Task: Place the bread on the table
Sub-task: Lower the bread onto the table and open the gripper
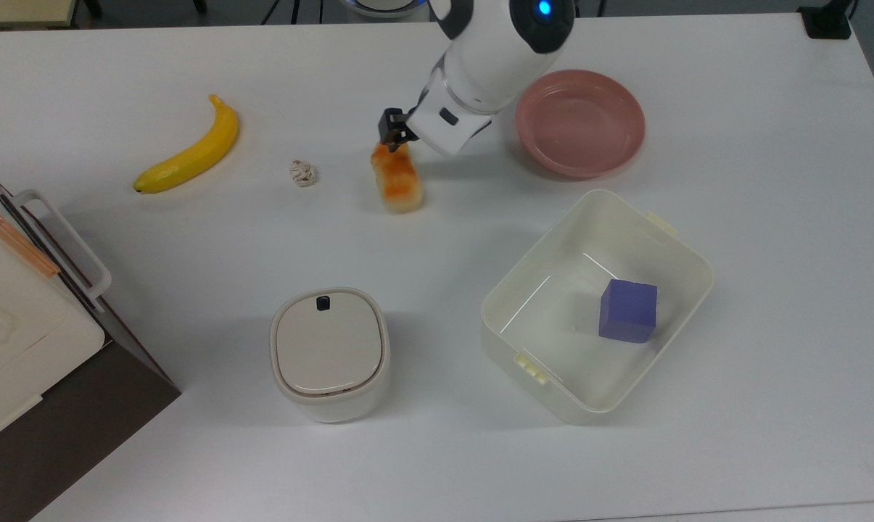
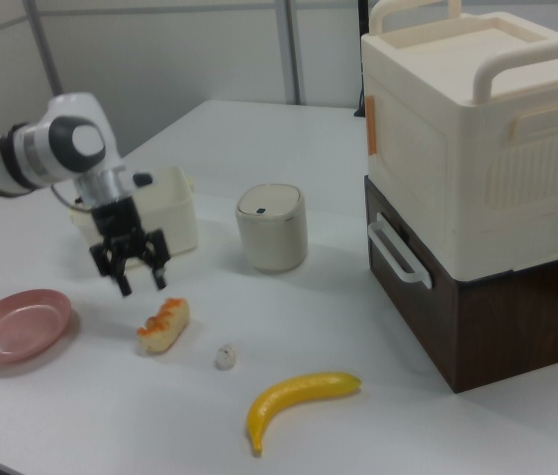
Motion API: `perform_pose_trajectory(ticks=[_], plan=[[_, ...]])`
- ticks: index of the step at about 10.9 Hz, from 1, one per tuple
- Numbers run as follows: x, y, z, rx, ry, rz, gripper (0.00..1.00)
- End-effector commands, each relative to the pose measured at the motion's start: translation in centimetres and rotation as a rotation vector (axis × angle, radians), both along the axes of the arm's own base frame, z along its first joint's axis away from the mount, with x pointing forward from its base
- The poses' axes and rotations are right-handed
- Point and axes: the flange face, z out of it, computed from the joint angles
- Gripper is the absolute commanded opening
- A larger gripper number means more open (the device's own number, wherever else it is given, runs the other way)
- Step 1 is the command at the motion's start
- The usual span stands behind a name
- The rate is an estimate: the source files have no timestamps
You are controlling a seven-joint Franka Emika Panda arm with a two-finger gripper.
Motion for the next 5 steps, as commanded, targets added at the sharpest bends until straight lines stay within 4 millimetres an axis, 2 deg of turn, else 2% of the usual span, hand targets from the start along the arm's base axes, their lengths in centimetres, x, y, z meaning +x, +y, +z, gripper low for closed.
perform_pose_trajectory(ticks=[1,3,4,5], plan=[[2.8,-5.4,9.3,0.067,-0.181,-0.136,1.0],[1.9,-8.2,13.8,0.113,-0.223,-0.213,1.0],[1.1,-9.2,17.1,0.134,-0.231,-0.247,1.0],[0.2,-11.0,19.4,0.135,-0.222,-0.288,1.0]])
